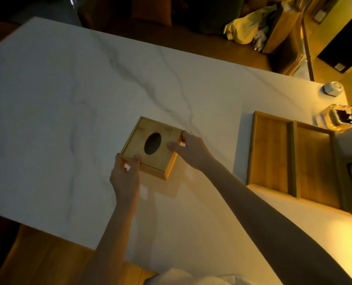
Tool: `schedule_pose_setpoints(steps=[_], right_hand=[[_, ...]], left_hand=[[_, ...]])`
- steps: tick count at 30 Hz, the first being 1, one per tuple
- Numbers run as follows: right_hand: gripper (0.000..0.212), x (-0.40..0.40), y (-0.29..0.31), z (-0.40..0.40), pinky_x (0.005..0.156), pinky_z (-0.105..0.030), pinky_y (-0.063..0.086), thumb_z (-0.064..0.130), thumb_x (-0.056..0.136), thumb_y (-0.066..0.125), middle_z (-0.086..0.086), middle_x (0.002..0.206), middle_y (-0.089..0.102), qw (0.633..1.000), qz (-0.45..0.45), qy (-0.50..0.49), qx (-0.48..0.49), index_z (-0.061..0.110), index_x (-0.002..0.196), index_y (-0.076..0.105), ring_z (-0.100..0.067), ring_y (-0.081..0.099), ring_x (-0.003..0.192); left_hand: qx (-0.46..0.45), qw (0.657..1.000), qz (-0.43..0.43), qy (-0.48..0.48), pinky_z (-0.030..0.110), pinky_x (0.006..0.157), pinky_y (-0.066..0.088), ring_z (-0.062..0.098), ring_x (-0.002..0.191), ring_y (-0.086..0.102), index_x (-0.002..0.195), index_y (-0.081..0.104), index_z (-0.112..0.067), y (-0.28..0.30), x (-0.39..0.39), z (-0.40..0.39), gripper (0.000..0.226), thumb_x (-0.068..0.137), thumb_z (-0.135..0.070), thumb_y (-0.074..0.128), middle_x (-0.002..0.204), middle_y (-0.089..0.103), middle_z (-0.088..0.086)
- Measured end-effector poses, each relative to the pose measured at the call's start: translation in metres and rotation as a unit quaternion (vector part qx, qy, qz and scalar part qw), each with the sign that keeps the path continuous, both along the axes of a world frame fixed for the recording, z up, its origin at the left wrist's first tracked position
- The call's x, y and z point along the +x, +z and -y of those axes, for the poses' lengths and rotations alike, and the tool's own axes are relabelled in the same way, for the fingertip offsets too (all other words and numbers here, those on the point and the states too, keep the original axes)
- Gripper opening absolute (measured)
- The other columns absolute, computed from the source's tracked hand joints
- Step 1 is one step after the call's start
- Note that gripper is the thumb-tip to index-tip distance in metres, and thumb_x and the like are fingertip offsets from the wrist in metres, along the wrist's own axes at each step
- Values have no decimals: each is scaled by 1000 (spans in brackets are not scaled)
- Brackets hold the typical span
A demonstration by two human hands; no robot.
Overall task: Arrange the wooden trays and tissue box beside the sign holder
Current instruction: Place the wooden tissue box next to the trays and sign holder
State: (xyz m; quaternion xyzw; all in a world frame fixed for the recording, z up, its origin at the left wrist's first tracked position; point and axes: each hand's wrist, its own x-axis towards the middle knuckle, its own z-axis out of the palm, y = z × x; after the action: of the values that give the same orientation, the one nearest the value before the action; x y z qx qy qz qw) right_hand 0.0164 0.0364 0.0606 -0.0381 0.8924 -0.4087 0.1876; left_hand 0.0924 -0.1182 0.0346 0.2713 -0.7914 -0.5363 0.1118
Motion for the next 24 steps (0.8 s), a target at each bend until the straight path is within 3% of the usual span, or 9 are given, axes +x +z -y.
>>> schedule_pose_setpoints(steps=[3,5,7,11,16,18,21,24], right_hand=[[45,7,14,-19,71,-38,47,43,85,55,-15,103,63,999,-35,-35,-1,4,106,54,-28,58,87],[44,13,24,-35,63,-34,44,44,84,56,-16,97,64,997,-58,-58,-2,3,101,57,-28,58,82],[44,21,33,-50,59,-31,42,44,83,57,-17,94,65,993,-78,-86,-10,3,100,58,-29,59,79],[42,41,45,-84,70,-34,48,43,82,59,-17,98,66,983,-104,-150,-26,6,103,59,-26,60,85],[43,71,54,-132,84,-49,49,41,82,59,-20,105,64,972,-101,-208,-39,5,106,58,-31,59,96],[41,83,54,-153,84,-47,50,37,83,60,-18,107,65,965,-99,-240,-45,6,110,58,-30,58,98],[40,103,52,-185,74,-32,45,34,83,61,-10,106,65,949,-106,-289,-61,10,115,58,-22,56,95],[36,124,45,-218,73,-33,47,36,83,61,-12,99,66,939,-97,-323,-63,9,106,62,-25,58,92]], left_hand=[[-14,999,-15,-36,15,57,40,5,68,54,97,57,-8,13,-6,-10,26,85,-31,54,81,61,1],[-20,998,-28,-61,5,54,40,-1,70,53,96,58,-9,23,-9,-19,25,85,-31,54,79,61,-2],[-33,995,-39,-86,6,55,38,1,71,53,98,58,-9,33,-9,-32,27,85,-31,54,83,62,0],[-53,988,-62,-135,9,59,36,14,75,57,98,58,-6,47,-6,-61,31,86,-33,52,87,63,4],[-65,973,-81,-205,3,49,41,4,59,53,92,58,-7,57,3,-104,28,86,-33,52,71,57,-1],[-61,967,-85,-234,1,49,41,4,59,53,94,58,-9,58,9,-123,26,86,-33,52,72,58,-1],[-60,954,-85,-282,0,47,39,6,52,50,93,59,-7,59,19,-154,27,86,-32,53,69,58,-1],[-79,936,-91,-331,3,41,37,6,44,48,94,59,-5,59,32,-185,28,86,-32,53,65,55,-1]])
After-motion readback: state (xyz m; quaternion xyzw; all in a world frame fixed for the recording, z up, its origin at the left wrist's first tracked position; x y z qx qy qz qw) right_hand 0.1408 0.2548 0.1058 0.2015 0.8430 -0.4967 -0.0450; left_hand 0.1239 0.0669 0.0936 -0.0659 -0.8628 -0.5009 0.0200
